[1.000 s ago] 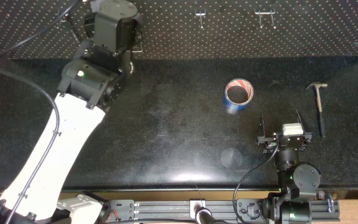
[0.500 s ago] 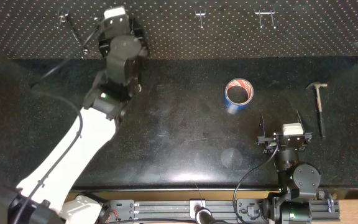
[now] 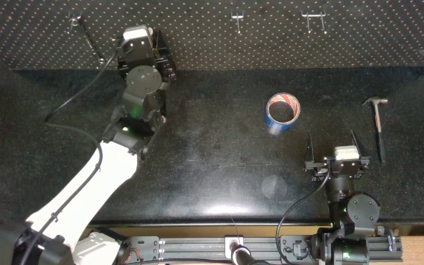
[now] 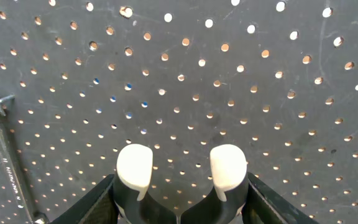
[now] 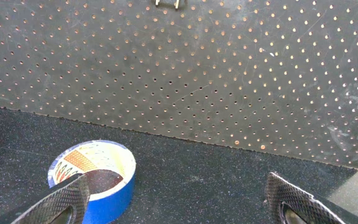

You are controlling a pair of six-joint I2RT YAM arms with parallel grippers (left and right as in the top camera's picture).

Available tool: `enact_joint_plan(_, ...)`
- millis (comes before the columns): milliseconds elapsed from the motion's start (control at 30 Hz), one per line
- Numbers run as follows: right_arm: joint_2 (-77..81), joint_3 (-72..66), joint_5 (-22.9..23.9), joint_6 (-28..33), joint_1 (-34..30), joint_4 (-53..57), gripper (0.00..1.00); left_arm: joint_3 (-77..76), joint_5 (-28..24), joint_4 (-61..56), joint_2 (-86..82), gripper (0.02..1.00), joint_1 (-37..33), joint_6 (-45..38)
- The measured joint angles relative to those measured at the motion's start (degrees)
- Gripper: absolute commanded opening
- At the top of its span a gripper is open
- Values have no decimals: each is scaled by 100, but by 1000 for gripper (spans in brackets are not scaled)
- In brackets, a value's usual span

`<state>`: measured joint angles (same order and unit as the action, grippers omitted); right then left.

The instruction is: Place Tools Onto Pegboard

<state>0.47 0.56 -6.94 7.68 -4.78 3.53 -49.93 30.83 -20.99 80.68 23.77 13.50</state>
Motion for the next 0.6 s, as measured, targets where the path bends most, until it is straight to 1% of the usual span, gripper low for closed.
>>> enact_joint_plan(367,0,0,0,2,0,0,928,0,0,-398,551,29,-136,0)
enact_joint_plan(600,0,0,0,2,0,0,928,0,-4,-444,852,27,-140,92)
